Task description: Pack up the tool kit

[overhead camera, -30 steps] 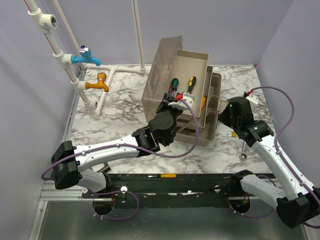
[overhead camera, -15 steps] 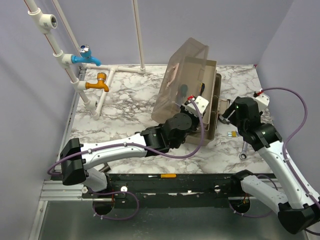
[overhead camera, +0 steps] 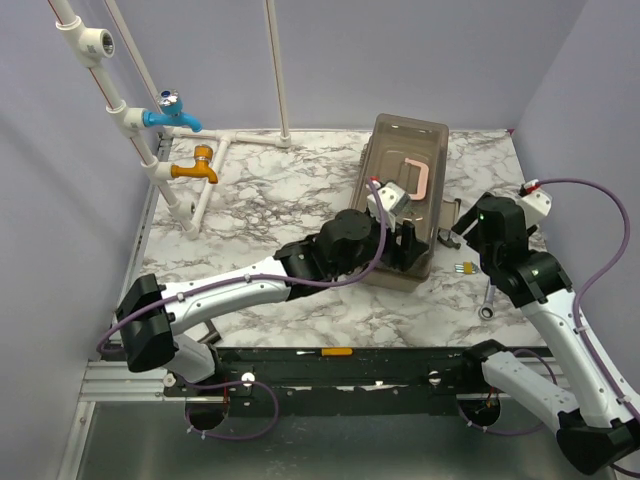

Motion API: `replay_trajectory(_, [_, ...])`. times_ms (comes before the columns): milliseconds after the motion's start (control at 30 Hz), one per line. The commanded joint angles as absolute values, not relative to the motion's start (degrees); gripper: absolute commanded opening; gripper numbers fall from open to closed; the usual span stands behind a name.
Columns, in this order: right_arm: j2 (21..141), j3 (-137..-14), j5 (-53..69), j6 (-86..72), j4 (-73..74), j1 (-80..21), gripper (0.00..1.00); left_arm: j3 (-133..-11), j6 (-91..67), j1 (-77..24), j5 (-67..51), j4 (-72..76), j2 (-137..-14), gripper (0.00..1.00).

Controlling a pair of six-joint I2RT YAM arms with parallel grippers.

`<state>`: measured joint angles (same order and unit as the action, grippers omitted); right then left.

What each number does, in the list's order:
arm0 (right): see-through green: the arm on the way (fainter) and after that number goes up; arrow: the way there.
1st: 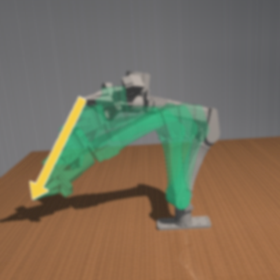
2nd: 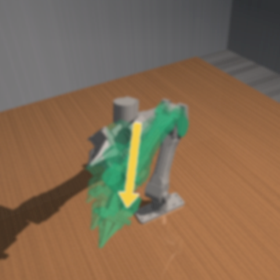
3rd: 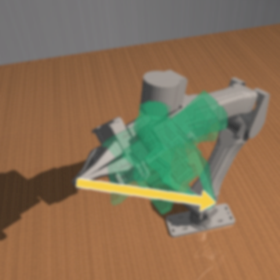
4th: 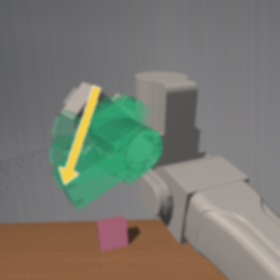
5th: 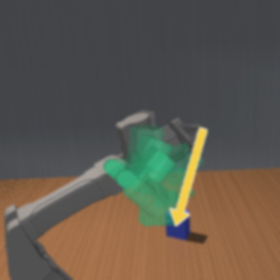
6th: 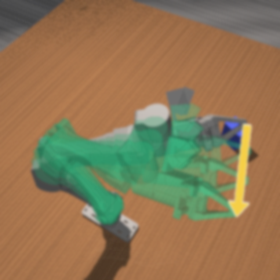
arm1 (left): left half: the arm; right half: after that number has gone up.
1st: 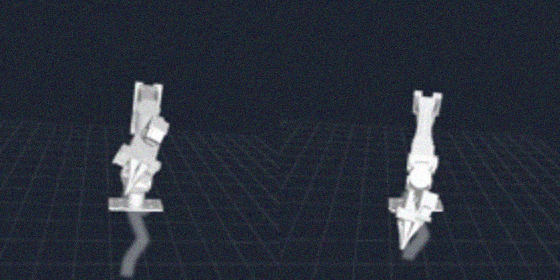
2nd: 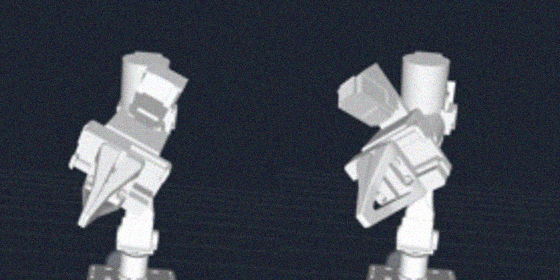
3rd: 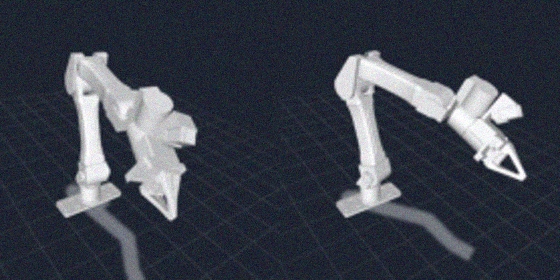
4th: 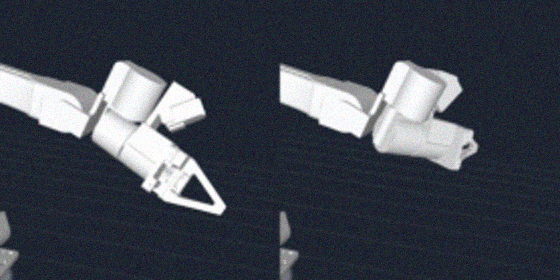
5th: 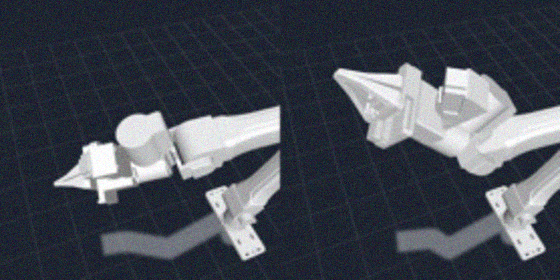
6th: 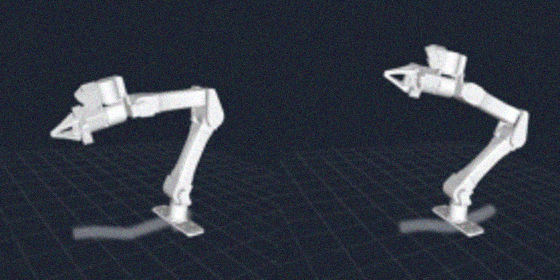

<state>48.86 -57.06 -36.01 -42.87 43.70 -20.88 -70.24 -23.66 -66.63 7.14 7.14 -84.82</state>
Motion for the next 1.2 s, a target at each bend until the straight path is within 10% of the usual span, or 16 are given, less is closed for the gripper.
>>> replay_trajectory(0, [48.57, -58.39, -35.71, -39.48, 43.15, -20.76, 0.74, -69.52, -28.05, -61.83, -4.20, 6.43, -79.46, 0.67])
replay_trajectory(233, [52.85, -62.47, -25.56, -34.43, 38.16, -20.83, 0.74, -66.84, -31.26, -50.61, -9.59, 0.72, -74.74, 0.98])
replay_trajectory(567, [61.98, -64.60, -16.01, -34.33, 30.41, -20.83, 0.92, -68.02, -33.61, -39.20, -18.65, -4.28, -81.55, 0.99])
replay_trajectory(1167, [70.83, -52.46, 9.65, -38.54, 14.55, -15.90, 0.91, -70.43, -35.73, -33.09, -29.50, -3.72, -93.20, 0.98])
